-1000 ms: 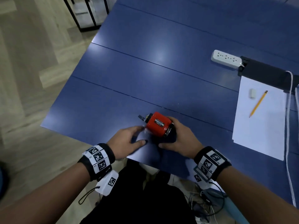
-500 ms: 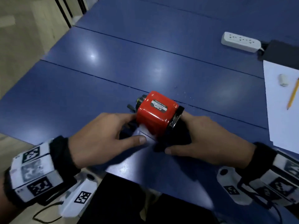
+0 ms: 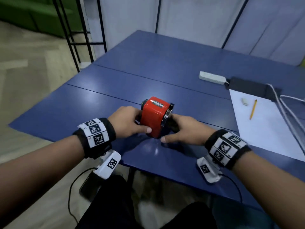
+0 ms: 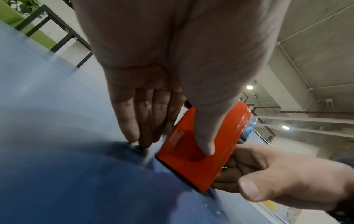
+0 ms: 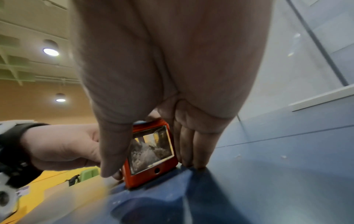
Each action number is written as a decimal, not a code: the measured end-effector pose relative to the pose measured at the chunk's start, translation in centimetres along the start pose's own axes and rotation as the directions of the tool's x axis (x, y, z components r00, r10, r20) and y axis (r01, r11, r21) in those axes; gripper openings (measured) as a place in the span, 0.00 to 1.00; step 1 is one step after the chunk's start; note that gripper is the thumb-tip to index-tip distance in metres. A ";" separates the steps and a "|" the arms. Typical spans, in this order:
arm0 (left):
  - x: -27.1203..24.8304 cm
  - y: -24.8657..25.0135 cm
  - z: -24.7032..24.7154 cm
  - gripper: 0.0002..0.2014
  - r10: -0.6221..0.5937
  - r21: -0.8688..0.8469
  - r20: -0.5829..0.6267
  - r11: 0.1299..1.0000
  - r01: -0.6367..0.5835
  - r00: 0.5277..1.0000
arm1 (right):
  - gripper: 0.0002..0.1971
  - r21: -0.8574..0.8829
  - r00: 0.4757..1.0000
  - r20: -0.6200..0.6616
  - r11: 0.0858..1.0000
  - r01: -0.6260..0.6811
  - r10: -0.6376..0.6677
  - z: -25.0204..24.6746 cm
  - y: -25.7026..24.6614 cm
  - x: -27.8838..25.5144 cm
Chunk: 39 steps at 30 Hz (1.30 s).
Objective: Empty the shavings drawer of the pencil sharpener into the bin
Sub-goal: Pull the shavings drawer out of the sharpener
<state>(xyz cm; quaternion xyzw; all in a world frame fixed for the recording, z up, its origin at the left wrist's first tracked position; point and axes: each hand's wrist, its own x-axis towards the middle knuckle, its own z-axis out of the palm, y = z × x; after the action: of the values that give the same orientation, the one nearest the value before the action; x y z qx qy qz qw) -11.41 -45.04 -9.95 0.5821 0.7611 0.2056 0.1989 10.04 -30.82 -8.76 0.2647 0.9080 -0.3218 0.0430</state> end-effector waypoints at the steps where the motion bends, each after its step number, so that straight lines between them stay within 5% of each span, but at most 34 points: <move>1: 0.1 0.0 -0.1 0.16 0.001 0.016 -0.004 1.000 -0.001 1.000 | 0.39 -0.001 1.000 -0.004 1.000 -0.005 0.005 0.0 -0.1 0.1; 22: -0.8 1.2 -1.0 0.11 -0.058 0.066 0.048 0.996 0.055 0.997 | 0.36 0.065 0.984 -0.144 0.993 -0.100 0.109 1.5 -1.4 -0.5; 26: -0.8 1.2 -2.1 0.20 -0.063 0.275 -0.015 0.959 0.064 0.998 | 0.38 0.046 0.987 -0.143 0.996 -0.071 0.076 1.8 -1.7 -1.6; 30: -1.1 2.4 -4.4 0.37 0.012 0.299 -0.086 0.954 0.014 0.996 | 0.51 0.079 0.973 -0.208 0.993 -0.086 0.100 2.2 -1.6 -2.8; 35: 0.2 4.2 -4.9 0.63 0.161 0.316 0.020 0.935 -0.159 0.987 | 0.50 0.184 0.931 -0.337 0.980 -0.078 0.138 3.1 -1.7 -2.4; 39: 1.5 5.3 -4.2 0.64 0.212 0.368 0.150 0.895 -0.253 0.966 | 0.42 0.117 0.913 -0.383 0.987 -0.106 0.144 3.4 -2.0 -1.7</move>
<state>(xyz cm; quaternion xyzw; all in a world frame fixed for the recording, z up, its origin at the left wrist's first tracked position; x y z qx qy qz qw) -9.77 -42.69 -3.67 0.7066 0.6998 0.0439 0.0950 10.17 -34.98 -9.83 0.3827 0.8634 -0.3016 -0.1306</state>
